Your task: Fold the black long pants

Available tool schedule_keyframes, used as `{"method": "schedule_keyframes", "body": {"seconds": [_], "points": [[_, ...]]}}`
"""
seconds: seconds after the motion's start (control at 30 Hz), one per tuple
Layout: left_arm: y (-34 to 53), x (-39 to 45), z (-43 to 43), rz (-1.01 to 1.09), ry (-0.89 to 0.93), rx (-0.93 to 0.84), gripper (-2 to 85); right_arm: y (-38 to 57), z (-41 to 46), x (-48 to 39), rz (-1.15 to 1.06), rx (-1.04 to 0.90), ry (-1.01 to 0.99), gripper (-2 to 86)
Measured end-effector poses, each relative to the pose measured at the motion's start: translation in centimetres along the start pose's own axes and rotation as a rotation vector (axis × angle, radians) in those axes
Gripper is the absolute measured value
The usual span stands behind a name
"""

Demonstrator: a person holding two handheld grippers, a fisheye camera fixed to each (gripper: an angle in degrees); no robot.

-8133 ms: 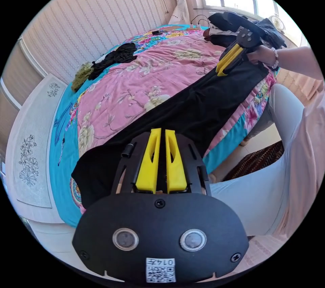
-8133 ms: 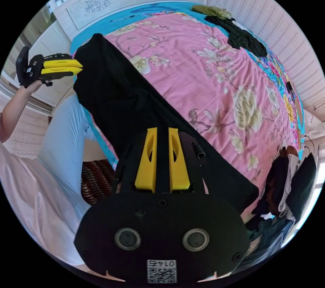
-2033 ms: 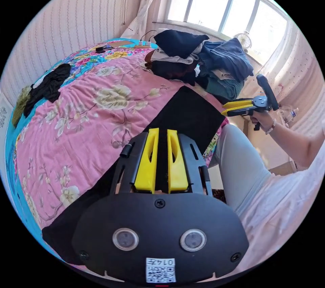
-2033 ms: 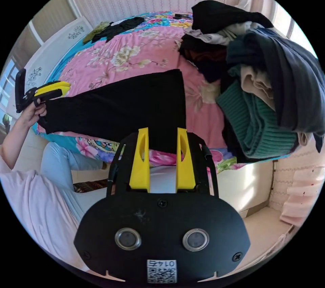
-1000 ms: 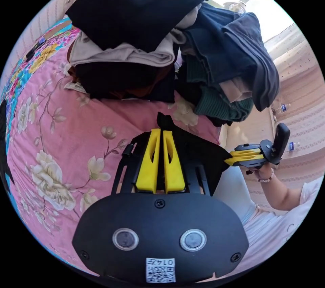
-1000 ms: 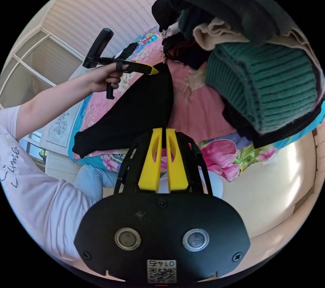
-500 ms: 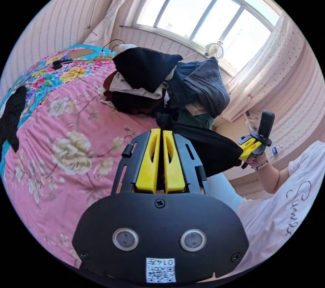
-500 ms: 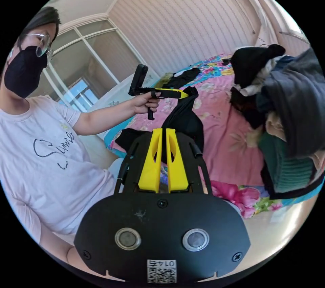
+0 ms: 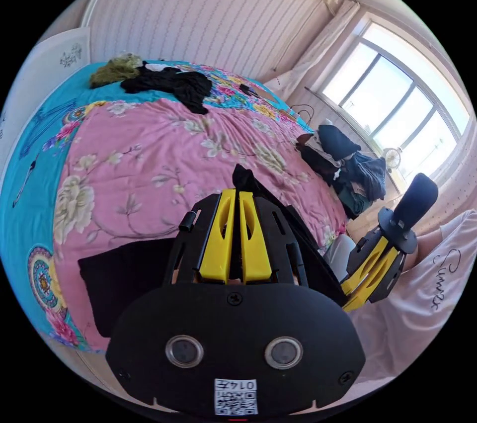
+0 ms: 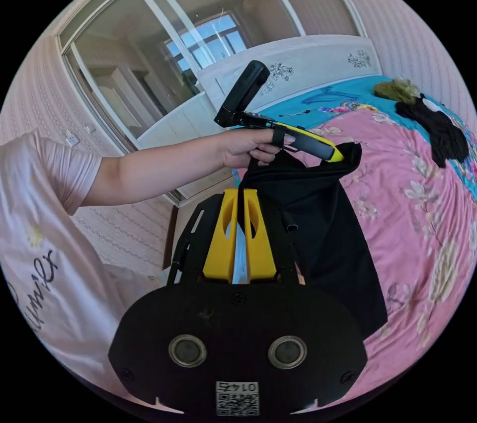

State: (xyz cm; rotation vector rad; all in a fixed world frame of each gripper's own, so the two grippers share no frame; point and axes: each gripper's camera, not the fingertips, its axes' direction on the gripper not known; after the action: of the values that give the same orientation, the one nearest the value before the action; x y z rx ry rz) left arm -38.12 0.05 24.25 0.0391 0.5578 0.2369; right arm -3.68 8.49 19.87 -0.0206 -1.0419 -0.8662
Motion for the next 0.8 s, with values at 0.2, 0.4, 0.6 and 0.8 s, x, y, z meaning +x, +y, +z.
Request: {"method": "schedule_keyframes", "body": {"seconds": [0.2,0.4,0.6,0.8], "points": [[9.3,-13.2,-7.0,-0.350,-0.190,0.091,2.4,-13.3,16.1,-1.8,-0.097,-0.167,0.058,3.4],[22.2,-17.5,-13.9,-0.521,-0.279,0.203,3.3,-16.3,22.0,-1.3,-0.141,-0.246,0.053,6.7],[31.6,-15.9,-16.2,-0.618,-0.230,0.288,3.4,-20.4,24.0,4.0,-0.098,-0.301,0.178,8.2],[35.5,-16.0,-14.0,-0.729,-0.213,0.296,8.6,-26.6,27.0,9.5,-0.017,-0.391,0.285,10.9]]}}
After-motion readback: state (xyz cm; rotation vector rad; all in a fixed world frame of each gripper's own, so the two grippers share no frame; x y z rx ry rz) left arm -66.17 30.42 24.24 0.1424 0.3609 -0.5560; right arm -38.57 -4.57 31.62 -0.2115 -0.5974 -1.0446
